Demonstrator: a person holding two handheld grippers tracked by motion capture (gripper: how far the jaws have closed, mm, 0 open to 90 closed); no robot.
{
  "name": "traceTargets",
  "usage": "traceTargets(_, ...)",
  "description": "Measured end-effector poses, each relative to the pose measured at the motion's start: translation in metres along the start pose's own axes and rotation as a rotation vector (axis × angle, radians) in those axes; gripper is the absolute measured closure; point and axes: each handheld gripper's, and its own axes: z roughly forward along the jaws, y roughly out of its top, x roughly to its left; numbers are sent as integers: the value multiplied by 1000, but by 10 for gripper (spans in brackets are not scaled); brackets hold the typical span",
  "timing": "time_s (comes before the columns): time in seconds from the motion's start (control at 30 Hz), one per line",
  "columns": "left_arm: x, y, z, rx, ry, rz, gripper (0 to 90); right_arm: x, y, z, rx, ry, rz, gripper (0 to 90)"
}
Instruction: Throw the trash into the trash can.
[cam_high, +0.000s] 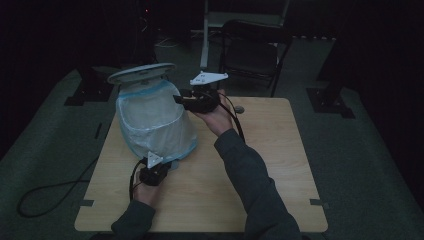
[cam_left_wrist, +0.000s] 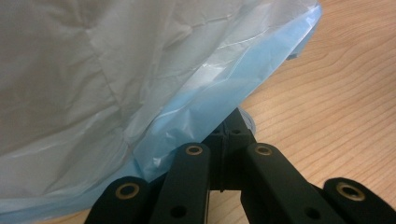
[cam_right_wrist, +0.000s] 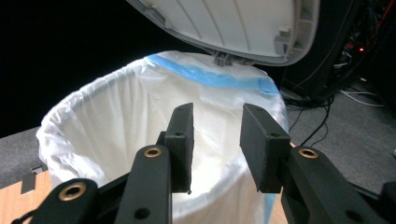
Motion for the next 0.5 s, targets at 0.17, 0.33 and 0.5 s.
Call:
traceTargets(0.17, 0, 0, 0, -1, 2, 1, 900, -5, -8, -9, 2, -16, -1, 638)
traceTargets(0.33, 1, 0, 0, -2, 0, 0, 900, -8, -16, -19, 4, -35, 0, 627)
traceTargets(0.5, 1, 0, 0, -3, 0, 0, 900, -12, -29, -30, 17, -63, -9, 624)
